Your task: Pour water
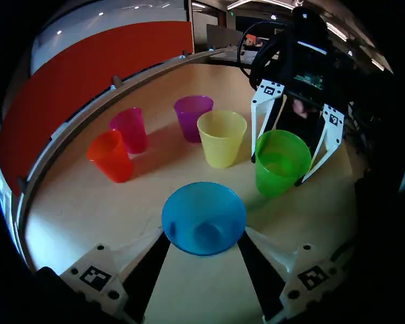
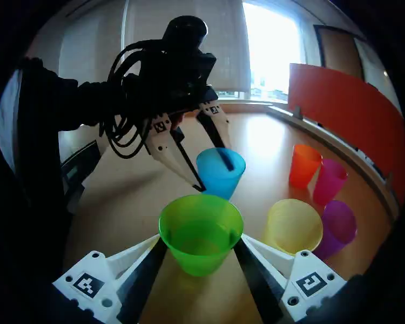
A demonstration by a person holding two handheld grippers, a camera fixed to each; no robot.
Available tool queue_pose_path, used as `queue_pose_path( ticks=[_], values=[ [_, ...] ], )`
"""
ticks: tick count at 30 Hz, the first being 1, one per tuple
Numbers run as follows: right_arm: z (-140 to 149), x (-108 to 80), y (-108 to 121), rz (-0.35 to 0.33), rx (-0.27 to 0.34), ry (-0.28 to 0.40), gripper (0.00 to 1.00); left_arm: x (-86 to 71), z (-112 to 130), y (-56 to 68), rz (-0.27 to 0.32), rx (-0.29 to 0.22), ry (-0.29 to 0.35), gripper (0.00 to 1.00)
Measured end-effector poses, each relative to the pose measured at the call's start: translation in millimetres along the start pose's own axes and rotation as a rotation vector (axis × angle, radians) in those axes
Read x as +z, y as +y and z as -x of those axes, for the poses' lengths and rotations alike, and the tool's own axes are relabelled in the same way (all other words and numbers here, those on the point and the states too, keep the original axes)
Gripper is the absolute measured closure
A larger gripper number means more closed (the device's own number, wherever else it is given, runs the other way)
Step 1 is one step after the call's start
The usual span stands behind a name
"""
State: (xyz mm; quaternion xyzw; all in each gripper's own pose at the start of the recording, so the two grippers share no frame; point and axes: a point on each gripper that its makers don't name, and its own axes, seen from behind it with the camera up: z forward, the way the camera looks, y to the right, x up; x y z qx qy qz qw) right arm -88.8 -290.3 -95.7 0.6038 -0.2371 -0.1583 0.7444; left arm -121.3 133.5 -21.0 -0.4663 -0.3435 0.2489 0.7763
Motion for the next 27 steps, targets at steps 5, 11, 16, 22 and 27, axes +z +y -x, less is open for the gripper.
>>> queue_pose_path(
  ticks=[5,11,16,22,27],
  values=[
    [5,0.9,0,0.001,-0.003,-0.01,0.14,0.8,2,1.0,0.001,0.002,-0.005,0.17],
    [6,0.6,1,0.005,0.001,-0.011,0.14,2.1,6,1.5,0.001,-0.003,-0.009,0.17],
    [7,-0.3,2,0.011,0.002,-0.021,0.14,2.7,9,3.7,0.0,0.008,-0.019,0.17],
    [13,-1.4,1,0.012,-0.008,-0.049,0.13,1.2,14,6.1,0.001,0.018,-0.04,0.17],
    [14,-2.3,1,0.014,-0.015,-0.056,0.12,0.9,14,7.2,0.0,0.022,-0.043,0.17]
  ],
)
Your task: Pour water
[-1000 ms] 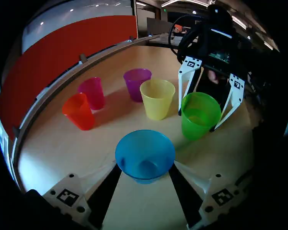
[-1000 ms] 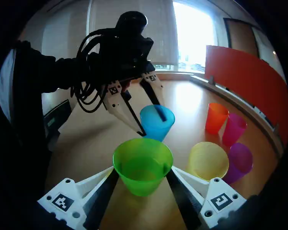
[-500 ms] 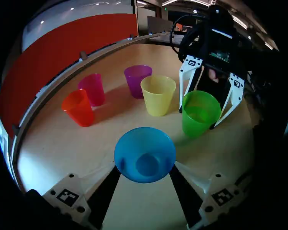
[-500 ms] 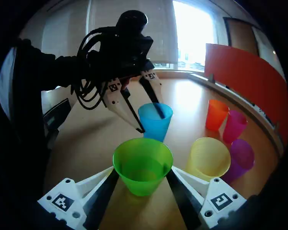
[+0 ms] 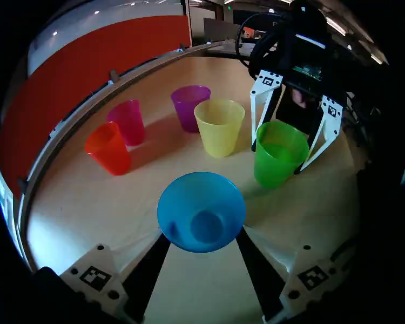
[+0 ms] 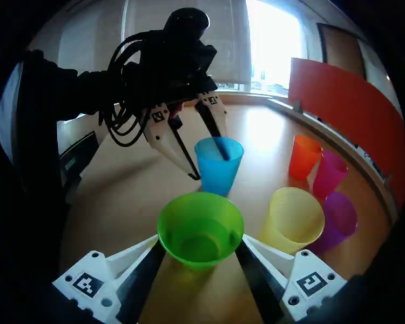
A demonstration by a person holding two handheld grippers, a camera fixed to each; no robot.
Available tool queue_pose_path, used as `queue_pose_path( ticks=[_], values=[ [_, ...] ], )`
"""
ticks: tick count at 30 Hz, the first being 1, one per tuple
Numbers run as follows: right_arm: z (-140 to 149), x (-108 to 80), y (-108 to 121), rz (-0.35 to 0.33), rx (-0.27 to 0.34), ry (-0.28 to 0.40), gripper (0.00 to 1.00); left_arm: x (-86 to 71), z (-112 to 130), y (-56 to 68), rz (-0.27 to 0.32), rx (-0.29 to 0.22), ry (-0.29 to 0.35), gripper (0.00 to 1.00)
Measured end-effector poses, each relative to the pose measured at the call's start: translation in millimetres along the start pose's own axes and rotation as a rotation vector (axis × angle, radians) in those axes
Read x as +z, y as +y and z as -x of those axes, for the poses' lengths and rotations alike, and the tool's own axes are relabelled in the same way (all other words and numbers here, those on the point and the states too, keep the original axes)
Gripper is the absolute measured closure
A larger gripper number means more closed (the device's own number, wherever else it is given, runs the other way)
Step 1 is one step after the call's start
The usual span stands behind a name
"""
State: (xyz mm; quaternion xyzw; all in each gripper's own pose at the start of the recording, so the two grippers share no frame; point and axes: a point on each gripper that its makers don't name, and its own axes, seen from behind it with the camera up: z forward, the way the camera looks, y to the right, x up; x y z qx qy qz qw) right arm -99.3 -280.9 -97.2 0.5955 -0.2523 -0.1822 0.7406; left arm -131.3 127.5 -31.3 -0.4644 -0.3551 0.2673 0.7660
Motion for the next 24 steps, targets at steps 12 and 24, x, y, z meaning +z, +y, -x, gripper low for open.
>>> queue_pose_path(
  ticks=[12,24],
  values=[
    [7,-6.7,4,0.022,0.003,-0.021,0.06,-2.8,8,-0.7,-0.012,0.006,-0.025,0.17],
    [17,-25.3,7,0.065,0.004,-0.031,0.06,-18.6,20,-4.8,-0.051,-0.008,-0.043,0.17]
  ],
)
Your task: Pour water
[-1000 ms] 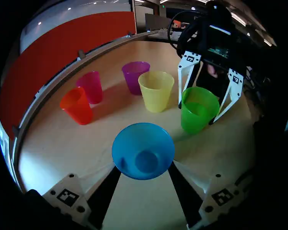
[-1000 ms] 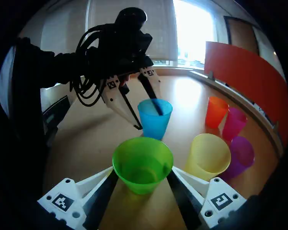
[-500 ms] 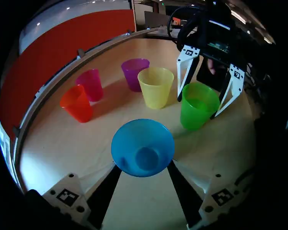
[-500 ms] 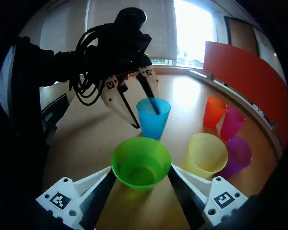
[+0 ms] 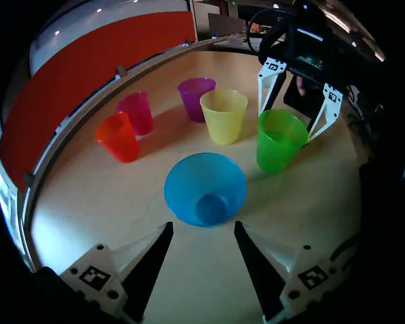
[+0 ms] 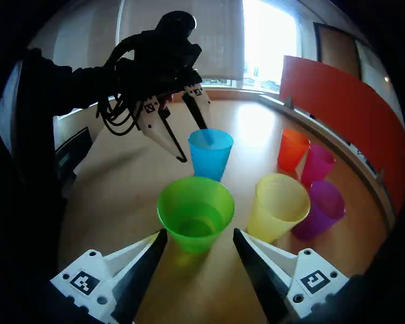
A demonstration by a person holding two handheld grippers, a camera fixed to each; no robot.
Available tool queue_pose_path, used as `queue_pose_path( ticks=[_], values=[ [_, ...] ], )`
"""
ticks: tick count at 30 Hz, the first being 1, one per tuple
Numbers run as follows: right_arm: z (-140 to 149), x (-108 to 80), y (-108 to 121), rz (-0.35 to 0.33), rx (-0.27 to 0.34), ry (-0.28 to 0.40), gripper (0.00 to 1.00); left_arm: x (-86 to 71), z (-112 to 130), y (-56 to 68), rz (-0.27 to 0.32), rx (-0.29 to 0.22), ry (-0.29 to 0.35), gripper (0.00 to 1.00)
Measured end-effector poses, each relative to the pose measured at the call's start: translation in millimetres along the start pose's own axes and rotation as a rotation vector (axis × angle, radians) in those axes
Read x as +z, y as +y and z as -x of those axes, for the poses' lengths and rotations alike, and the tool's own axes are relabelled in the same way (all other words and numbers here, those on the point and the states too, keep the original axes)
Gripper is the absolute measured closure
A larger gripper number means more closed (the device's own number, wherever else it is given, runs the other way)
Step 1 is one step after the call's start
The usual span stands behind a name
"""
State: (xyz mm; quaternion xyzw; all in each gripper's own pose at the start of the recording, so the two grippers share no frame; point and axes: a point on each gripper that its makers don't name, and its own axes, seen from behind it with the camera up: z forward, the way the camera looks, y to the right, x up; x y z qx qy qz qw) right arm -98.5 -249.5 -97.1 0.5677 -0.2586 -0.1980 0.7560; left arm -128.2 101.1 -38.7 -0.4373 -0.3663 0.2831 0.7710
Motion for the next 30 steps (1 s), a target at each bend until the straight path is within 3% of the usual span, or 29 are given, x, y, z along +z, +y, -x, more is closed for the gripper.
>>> queue_pose_path(
  ticks=[14,21,30],
  values=[
    [20,-35.5,5,0.088,0.038,-0.003,0.05,-25.8,25,-1.9,-0.072,-0.063,-0.017,0.17],
    [27,-53.9,10,0.141,0.08,0.004,0.05,-33.3,37,-0.6,-0.101,-0.126,-0.006,0.17],
    [28,-66.4,14,0.221,0.142,0.025,0.05,-41.8,44,-10.1,-0.171,-0.209,0.019,0.17]
  ],
)
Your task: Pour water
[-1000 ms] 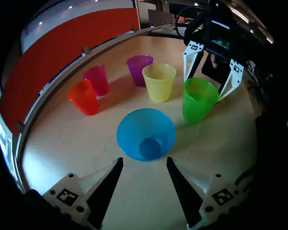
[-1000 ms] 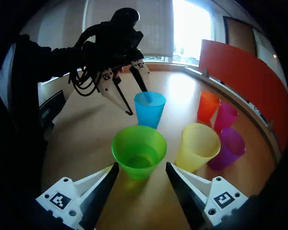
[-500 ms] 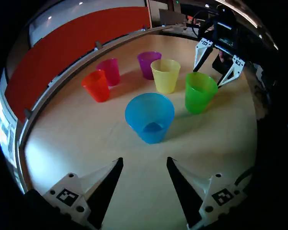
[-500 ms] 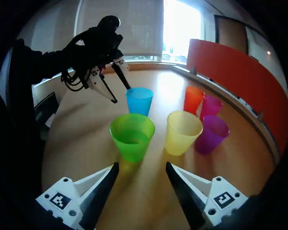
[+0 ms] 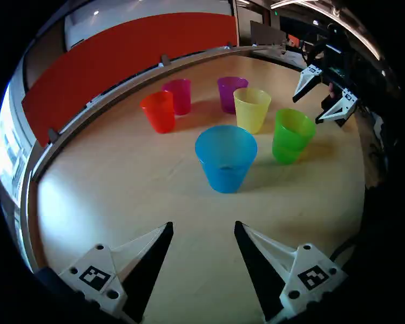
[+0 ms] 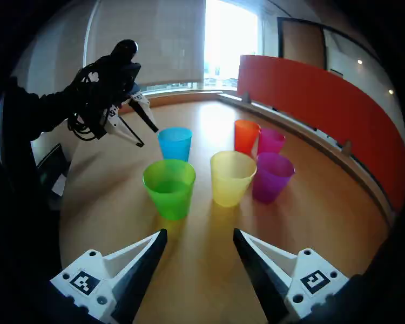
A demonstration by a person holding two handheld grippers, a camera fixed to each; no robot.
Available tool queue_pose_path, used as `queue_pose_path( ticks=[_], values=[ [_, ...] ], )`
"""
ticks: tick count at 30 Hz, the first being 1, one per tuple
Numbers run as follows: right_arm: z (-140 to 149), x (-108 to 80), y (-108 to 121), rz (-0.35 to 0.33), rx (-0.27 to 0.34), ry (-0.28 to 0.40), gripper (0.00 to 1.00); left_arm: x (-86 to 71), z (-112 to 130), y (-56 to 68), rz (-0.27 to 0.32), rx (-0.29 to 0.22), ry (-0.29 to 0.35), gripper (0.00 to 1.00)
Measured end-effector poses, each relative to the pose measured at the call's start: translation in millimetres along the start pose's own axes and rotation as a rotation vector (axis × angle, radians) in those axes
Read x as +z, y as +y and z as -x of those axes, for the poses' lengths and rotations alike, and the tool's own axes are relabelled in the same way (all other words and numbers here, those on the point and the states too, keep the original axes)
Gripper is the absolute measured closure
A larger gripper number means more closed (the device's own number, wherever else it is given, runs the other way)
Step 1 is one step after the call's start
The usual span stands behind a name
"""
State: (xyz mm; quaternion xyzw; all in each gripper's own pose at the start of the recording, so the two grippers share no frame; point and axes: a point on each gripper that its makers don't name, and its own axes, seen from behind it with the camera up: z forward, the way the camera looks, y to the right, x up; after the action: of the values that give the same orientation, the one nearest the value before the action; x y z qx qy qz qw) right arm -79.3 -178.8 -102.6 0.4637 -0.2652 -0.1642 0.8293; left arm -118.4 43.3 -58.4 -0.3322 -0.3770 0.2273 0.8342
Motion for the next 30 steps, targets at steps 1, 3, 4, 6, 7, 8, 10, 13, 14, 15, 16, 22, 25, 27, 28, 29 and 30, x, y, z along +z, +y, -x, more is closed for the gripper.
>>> queue_pose_path(
  ticks=[1,3,4,6,7,8,10,13,14,15,16,22,25,27,28,29,30],
  values=[
    [1,-0.9,1,0.011,0.007,0.001,0.05,-0.8,0,-1.1,-0.009,-0.01,0.004,0.17],
    [3,-2.6,2,0.03,0.019,0.002,0.05,-2.1,1,-3.1,-0.024,-0.029,0.012,0.17],
    [4,-3.7,4,0.045,0.027,0.003,0.05,-3.2,2,-5.0,-0.036,-0.038,0.015,0.16],
    [5,-5.8,7,0.072,0.042,0.005,0.06,-5.1,3,-8.3,-0.056,-0.055,0.021,0.16],
    [4,-7.3,9,0.089,0.053,0.008,0.06,-6.7,3,-10.5,-0.069,-0.066,0.026,0.17],
    [4,-8.6,12,0.104,0.063,0.01,0.05,-8.1,3,-12.5,-0.08,-0.076,0.03,0.17],
    [4,-11.7,17,0.135,0.089,0.016,0.05,-11.5,3,-15.9,-0.1,-0.097,0.043,0.16],
    [3,-17.0,25,0.18,0.134,0.027,0.05,-17.3,0,-20.6,-0.126,-0.125,0.065,0.16],
    [3,-18.7,27,0.194,0.149,0.031,0.05,-19.1,0,-22.5,-0.136,-0.133,0.072,0.16],
    [2,-20.5,30,0.208,0.165,0.034,0.05,-21.0,-1,-24.3,-0.146,-0.142,0.079,0.16],
    [2,-22.5,33,0.223,0.181,0.039,0.05,-23.3,-2,-27.0,-0.161,-0.151,0.087,0.16],
    [-1,-31.1,45,0.29,0.251,0.065,0.05,-36.0,-9,-40.1,-0.236,-0.197,0.141,0.16],
    [-2,-33.9,47,0.308,0.271,0.078,0.05,-42.0,-13,-43.8,-0.262,-0.212,0.17,0.16],
    [-3,-35.6,48,0.317,0.283,0.084,0.05,-45.6,-15,-45.7,-0.276,-0.22,0.184,0.16],
    [-5,-37.3,50,0.327,0.289,0.092,0.06,-48.0,-17,-47.4,-0.287,-0.223,0.195,0.16],
    [-7,-38.8,52,0.337,0.294,0.098,0.05,-50.1,-19,-48.9,-0.297,-0.226,0.204,0.16],
    [-8,-40.4,55,0.346,0.299,0.105,0.05,-52.2,-21,-50.4,-0.307,-0.229,0.214,0.16]
  ],
)
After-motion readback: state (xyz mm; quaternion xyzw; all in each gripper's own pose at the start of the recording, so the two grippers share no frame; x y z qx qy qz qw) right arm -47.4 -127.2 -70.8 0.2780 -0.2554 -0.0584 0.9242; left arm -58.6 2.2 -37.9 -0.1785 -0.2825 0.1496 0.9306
